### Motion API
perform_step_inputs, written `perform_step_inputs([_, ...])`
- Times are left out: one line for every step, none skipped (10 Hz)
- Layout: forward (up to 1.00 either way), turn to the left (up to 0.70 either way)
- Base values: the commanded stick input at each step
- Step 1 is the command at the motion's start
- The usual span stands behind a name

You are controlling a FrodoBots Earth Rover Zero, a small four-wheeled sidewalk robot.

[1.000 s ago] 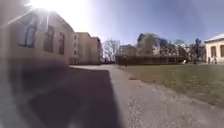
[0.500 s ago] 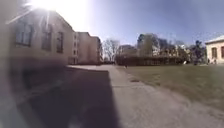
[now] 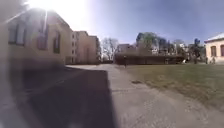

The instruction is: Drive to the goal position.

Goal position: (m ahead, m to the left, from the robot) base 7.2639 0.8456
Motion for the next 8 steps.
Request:
perform_step_inputs([0.85,0.0])
perform_step_inputs([0.85,0.0])
perform_step_inputs([0.85,0.0])
perform_step_inputs([0.85,0.0])
perform_step_inputs([0.85,0.0])
perform_step_inputs([0.85,0.0])
perform_step_inputs([0.85,0.0])
perform_step_inputs([0.85,0.0])
